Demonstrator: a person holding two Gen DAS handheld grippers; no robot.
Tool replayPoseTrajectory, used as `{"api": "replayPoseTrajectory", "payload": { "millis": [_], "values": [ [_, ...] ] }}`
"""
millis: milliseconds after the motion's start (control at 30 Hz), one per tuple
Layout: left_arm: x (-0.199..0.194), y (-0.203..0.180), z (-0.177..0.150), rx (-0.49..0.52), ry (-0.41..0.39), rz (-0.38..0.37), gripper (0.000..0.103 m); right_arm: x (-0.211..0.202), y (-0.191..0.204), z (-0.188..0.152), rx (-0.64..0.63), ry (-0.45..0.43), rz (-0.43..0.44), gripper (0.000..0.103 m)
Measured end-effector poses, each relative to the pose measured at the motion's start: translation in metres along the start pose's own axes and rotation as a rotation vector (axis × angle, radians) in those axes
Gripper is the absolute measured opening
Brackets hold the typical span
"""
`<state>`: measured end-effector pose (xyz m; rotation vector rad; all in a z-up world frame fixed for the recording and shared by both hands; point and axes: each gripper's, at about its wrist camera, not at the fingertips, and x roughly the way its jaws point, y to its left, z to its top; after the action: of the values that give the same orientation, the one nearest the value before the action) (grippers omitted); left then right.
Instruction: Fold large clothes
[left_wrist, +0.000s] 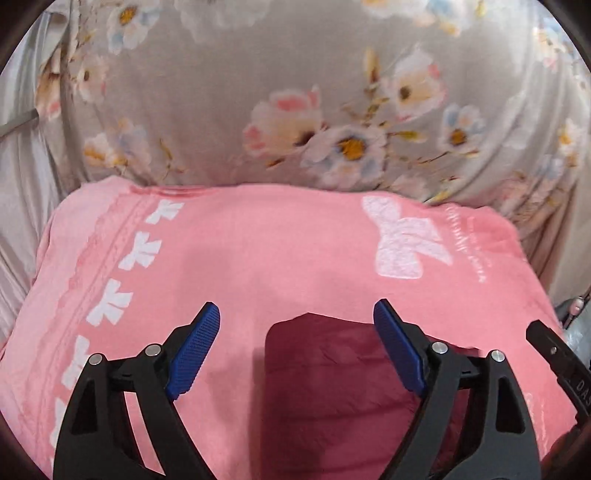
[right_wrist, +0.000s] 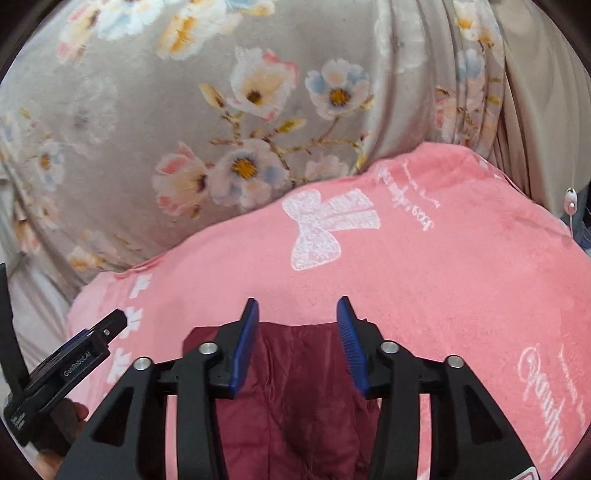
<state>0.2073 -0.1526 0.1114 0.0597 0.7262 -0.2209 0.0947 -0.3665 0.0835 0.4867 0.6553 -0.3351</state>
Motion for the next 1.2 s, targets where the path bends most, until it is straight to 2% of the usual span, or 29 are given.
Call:
{"api": "replayPoseTrajectory", "payload": {
  "millis": [167, 200, 233, 300, 400, 533, 667, 800, 933, 1200],
  "values": [
    [0.054, -0.016, -0.013, 0.003, 0.129, 0.008, 0.081, 0.064, -0.015, -0.024, 0.112, 0.144, -0.046, 0.052],
    [0.061, -0.018, -0.019, 0.006, 0.142, 0.013, 0.079, 0.078, -0.017, -0.031, 0.118, 0.171, -0.061, 0.049],
    [0.072, -0.023, -0.025, 0.008, 0.162, 0.012, 0.078, 0.084, -0.017, -0.036, 0.109, 0.173, -0.075, 0.036],
    [0.086, -0.027, -0.032, 0.011, 0.187, 0.012, 0.078, 0.092, -0.019, -0.043, 0.075, 0.158, -0.121, 0.015],
    [0.110, -0.038, -0.046, 0.019, 0.218, 0.019, 0.078, 0.097, -0.023, -0.048, 0.029, 0.130, -0.163, 0.009],
    [0.131, -0.046, -0.062, 0.030, 0.235, 0.034, 0.079, 0.115, -0.035, -0.054, -0.012, 0.138, -0.199, 0.008],
    [0.132, -0.049, -0.074, 0.049, 0.203, 0.036, 0.080, 0.132, -0.044, -0.063, -0.036, 0.163, -0.195, 0.008],
    [0.131, -0.049, -0.086, 0.075, 0.171, 0.040, 0.083, 0.139, -0.038, -0.073, -0.104, 0.153, -0.211, 0.008],
    [0.138, -0.044, -0.093, 0.054, 0.166, 0.027, 0.086, 0.144, -0.031, -0.080, -0.160, 0.135, -0.237, 0.008],
    [0.146, -0.049, -0.101, 0.070, 0.136, 0.055, 0.088, 0.149, -0.032, -0.084, -0.164, 0.128, -0.224, 0.009]
  ]
}}
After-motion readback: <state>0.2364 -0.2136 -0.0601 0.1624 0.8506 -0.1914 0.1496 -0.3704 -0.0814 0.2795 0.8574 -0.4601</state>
